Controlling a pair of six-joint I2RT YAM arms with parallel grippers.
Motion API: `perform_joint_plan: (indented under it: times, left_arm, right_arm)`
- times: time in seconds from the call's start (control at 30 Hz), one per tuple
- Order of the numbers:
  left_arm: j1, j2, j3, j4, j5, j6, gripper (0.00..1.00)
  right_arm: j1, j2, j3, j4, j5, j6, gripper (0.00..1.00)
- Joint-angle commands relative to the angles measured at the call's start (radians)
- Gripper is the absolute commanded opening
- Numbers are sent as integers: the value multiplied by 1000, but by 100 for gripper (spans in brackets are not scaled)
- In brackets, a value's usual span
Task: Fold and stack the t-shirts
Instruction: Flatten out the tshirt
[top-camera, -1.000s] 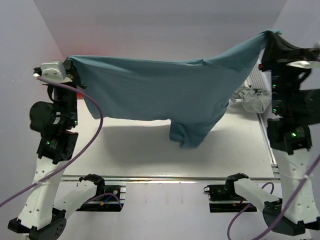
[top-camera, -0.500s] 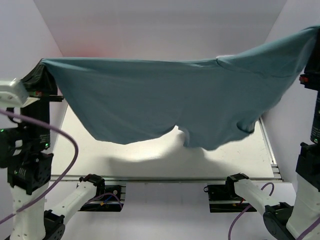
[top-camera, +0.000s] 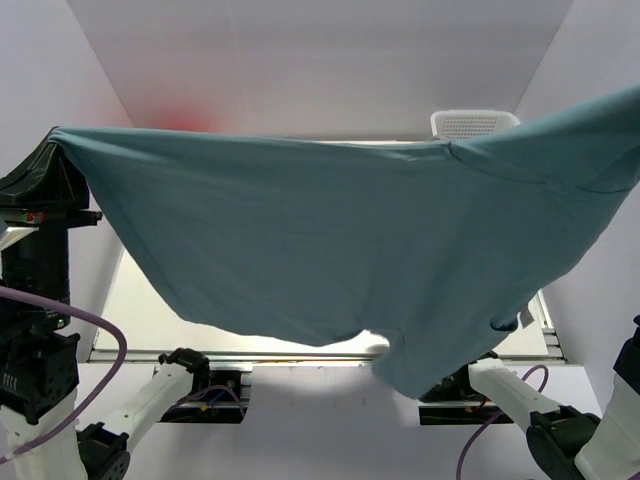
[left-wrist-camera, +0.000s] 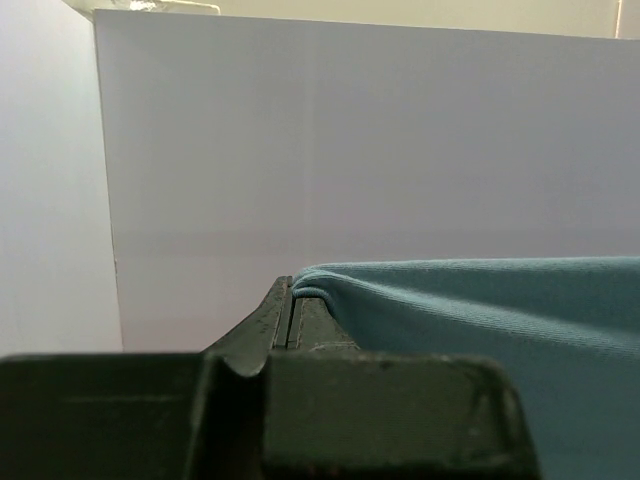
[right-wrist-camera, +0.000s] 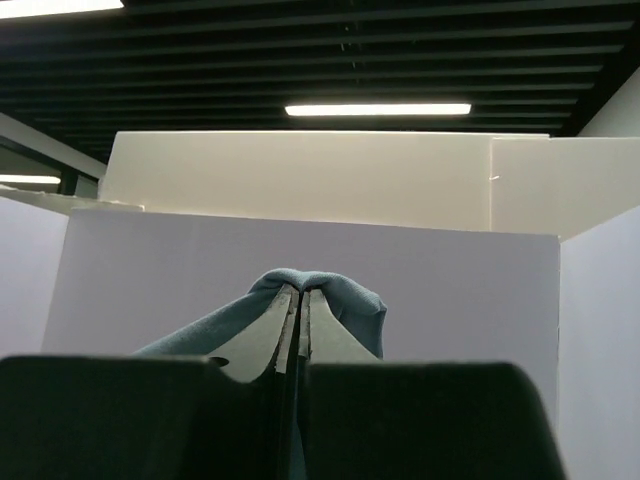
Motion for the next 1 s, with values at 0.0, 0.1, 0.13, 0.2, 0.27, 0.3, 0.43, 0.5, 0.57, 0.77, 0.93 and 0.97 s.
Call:
perform_joint_plan:
  times: [0.0, 0.1, 0.13, 0.2, 0.27, 0.3, 0.43, 0.5, 0.57, 0.77, 0.93, 0.97]
  left_arm:
    - [8, -13, 6, -22, -1, -18, 0]
    - [8, -22, -57, -10, -13, -19, 0]
    - [8, -22, -104, 8, -39, -19, 0]
    - [8, -22, -164, 35, -91, -19, 0]
    - [-4, -22, -271, 83, -198, -19, 0]
    - [-4, -22, -308, 100, -233, -28, 0]
    - [-4, 1, -532, 188, -391, -64, 0]
    - [5, 24, -632, 238, -402, -104, 0]
    - [5, 47, -686, 280, -402, -104, 0]
    - [14, 220, -789, 340, -471, -115, 0]
    - [23, 377, -790, 409, -471, -115, 0]
    - [35, 406, -777, 409, -471, -115, 0]
  right_arm:
    - [-5, 1, -30, 57, 3, -6, 0]
    - [-3, -24, -129, 70, 0, -10, 0]
    - [-3, -33, -159, 81, -4, -14, 0]
    - [-3, -59, -273, 116, -26, -22, 0]
    - [-6, -79, -346, 118, -40, -14, 0]
    - [-3, -85, -405, 121, -41, -16, 0]
    - [-5, -133, -625, 194, -23, 15, 0]
    - [-2, -156, -734, 246, -23, 21, 0]
    - [-2, -156, -850, 259, -21, 53, 0]
    - [-5, -51, -1026, 368, -24, 38, 0]
    - [-3, 105, -1090, 434, -35, 35, 0]
    - [-5, 154, -1087, 437, -21, 38, 0]
